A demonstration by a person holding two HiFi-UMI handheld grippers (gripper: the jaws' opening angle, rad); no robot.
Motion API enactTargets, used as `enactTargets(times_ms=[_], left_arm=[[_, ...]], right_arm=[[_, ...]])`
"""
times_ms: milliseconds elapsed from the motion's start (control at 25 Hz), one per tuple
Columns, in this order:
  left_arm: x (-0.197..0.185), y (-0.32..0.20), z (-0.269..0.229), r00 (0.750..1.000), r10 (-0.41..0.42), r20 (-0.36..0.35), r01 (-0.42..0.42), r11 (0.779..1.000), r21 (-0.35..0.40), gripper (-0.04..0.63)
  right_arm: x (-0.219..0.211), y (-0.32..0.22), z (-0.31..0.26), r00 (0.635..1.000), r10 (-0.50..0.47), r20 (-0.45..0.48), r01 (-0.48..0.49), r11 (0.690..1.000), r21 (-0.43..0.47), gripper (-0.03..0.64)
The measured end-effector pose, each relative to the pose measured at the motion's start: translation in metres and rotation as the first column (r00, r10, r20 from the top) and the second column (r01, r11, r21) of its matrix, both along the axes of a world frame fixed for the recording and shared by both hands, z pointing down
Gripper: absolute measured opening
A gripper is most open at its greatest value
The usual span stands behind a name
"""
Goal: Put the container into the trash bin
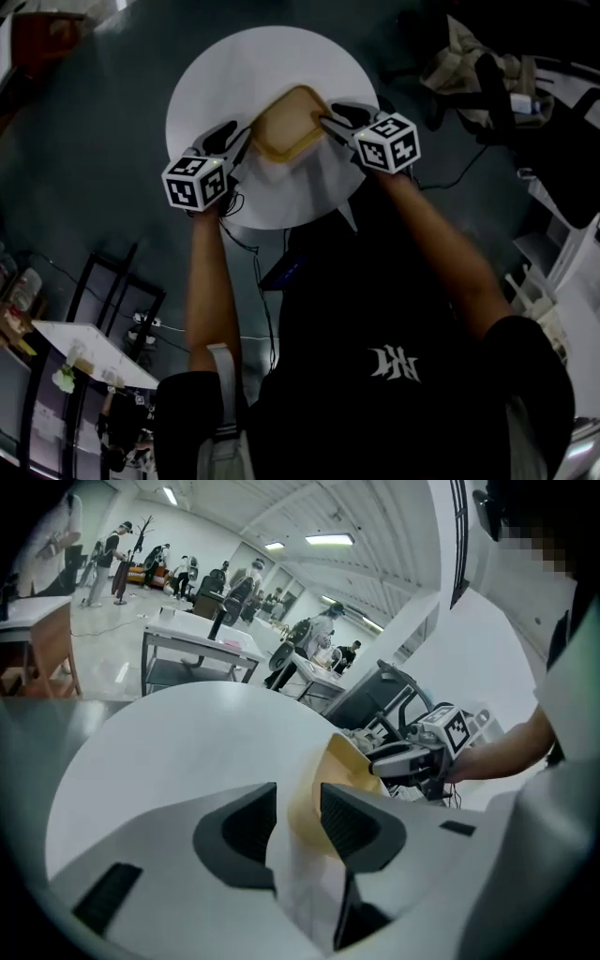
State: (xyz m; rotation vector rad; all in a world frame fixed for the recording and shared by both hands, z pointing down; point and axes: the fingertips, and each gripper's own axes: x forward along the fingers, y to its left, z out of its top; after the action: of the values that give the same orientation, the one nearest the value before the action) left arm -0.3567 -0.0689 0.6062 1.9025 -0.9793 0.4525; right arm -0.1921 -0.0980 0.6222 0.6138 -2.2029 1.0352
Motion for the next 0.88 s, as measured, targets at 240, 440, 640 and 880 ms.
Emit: enactTargets(times_ms=[240, 440, 640, 880], left_arm=[[0.01, 0.003, 0.003, 1.0, 0.027, -0.016, -0.027, 1.0, -0.013, 0.132], [0.025, 0.007, 0.006, 0.998, 0.057, -0.015, -0.058, 0.998, -0.023, 0.093], [0.029, 0.007, 0.007, 0.999, 0.043, -0.018, -0.044, 0.999, -0.031, 0.071], [0.03, 0.007, 0.001, 0.999, 0.042, -0.029, -0.043, 0.999, -0.031, 0.046]], right_arm=[[0.002, 0.015, 0.01, 0.998, 0.035, -0.048, -0.036, 0.999, -0.024, 0.184], [0.007, 0.02, 0.013, 0.995, 0.054, -0.079, -0.055, 0.998, -0.009, 0.147], [0.013, 0.02, 0.012, 0.992, 0.054, -0.112, -0.053, 0.999, 0.012, 0.106], [0.019, 0.021, 0.008, 0.991, 0.062, -0.119, -0.059, 0.998, 0.033, 0.08]])
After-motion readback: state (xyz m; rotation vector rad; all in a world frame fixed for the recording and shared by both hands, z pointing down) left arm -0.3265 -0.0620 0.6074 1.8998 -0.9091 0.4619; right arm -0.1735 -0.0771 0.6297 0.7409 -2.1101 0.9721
